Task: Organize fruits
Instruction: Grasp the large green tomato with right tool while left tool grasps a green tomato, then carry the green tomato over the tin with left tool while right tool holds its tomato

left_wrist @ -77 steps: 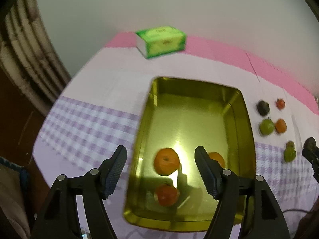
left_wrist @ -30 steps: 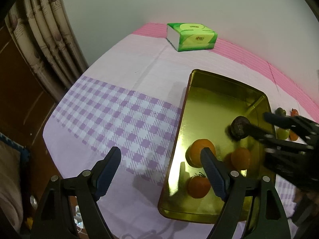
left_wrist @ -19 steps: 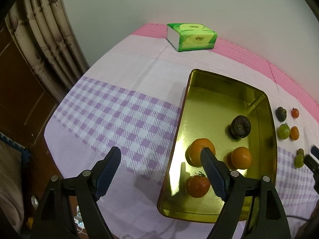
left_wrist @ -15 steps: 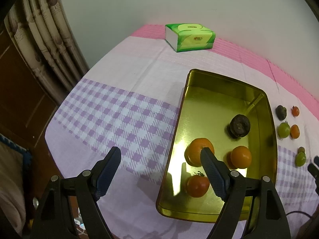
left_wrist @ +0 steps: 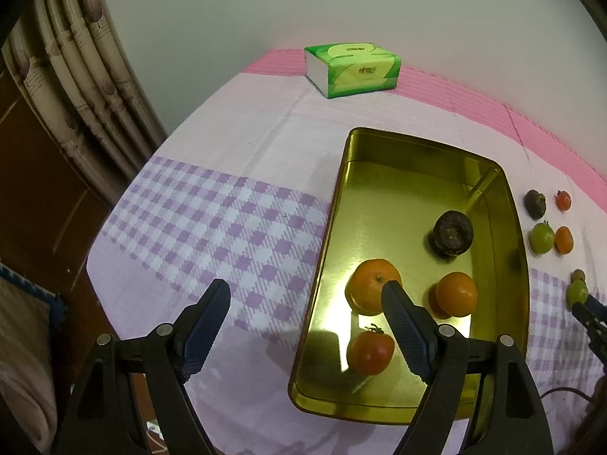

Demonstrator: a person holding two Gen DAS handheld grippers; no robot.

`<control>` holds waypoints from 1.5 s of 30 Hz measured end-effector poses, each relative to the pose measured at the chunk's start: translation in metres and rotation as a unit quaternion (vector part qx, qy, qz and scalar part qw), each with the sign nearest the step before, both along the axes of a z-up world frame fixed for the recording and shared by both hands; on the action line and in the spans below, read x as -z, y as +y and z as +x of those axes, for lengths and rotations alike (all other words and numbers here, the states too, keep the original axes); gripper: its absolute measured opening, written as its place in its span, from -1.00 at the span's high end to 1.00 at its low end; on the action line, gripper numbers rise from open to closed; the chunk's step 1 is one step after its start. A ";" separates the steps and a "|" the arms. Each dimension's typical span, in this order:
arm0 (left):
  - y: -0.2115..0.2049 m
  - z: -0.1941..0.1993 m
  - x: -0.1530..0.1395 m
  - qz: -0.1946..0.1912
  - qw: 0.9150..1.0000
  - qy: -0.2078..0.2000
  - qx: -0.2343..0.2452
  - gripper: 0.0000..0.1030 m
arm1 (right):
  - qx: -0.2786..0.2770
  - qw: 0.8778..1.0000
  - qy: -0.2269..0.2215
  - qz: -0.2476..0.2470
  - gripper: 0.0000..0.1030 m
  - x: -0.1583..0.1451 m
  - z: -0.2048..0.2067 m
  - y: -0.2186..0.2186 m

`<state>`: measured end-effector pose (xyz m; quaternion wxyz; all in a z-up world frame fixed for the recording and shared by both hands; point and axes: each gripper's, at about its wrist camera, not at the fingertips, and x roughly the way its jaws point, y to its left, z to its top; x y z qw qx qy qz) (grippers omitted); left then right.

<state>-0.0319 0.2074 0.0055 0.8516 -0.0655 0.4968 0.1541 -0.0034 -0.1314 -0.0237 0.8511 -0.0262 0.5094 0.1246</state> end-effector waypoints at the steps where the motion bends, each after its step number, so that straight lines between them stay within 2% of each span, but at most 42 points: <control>1: -0.002 0.000 -0.001 -0.001 1.000 -0.001 0.001 -0.59 | 0.001 1.000 0.002 0.001 0.09 0.001 0.002 0.000; 8: -0.030 0.007 -0.010 -0.008 1.000 -0.002 0.030 -0.59 | 0.010 1.000 0.009 0.014 0.21 0.007 0.008 -0.001; 11: -0.053 0.017 -0.013 -0.010 0.998 0.000 0.054 -0.59 | 0.009 1.000 0.001 0.013 0.31 0.006 0.009 0.000; 15: -0.086 0.030 -0.018 -0.022 0.996 -0.002 0.086 -0.59 | 0.007 1.000 0.002 0.017 0.34 0.003 0.003 -0.004; 20: -0.138 0.052 -0.015 -0.050 0.989 0.003 0.141 -0.59 | 0.015 1.000 -0.016 -0.016 0.34 -0.011 -0.016 -0.026; 24: -0.176 0.070 -0.008 -0.055 0.982 0.015 0.180 -0.59 | 0.037 0.998 -0.029 -0.041 0.34 -0.015 -0.028 -0.054; 27: -0.199 0.080 -0.004 -0.049 0.978 0.018 0.201 -0.55 | 0.060 0.997 -0.023 -0.035 0.34 -0.010 -0.030 -0.077; 32: -0.218 0.102 0.012 -0.064 0.974 0.039 0.214 -0.29 | 0.074 0.997 -0.015 -0.028 0.34 -0.002 -0.026 -0.088; 35: -0.222 0.115 0.021 -0.081 0.972 0.049 0.214 -0.25 | 0.072 0.997 -0.014 -0.025 0.34 0.001 -0.024 -0.087; 42: -0.232 0.138 0.043 -0.069 0.972 0.072 0.211 -0.06 | 0.074 0.997 -0.012 -0.017 0.33 0.002 -0.024 -0.088; 43: -0.233 0.141 0.046 -0.068 0.972 0.075 0.211 0.03 | 0.074 0.997 -0.012 -0.017 0.33 0.002 -0.025 -0.088; 44: -0.234 0.143 0.049 -0.067 0.972 0.077 0.212 0.22 | 0.073 0.997 -0.012 -0.017 0.33 0.002 -0.025 -0.088; 45: -0.235 0.144 0.051 -0.072 0.971 0.081 0.214 0.29 | 0.073 0.997 -0.012 -0.017 0.33 0.002 -0.025 -0.088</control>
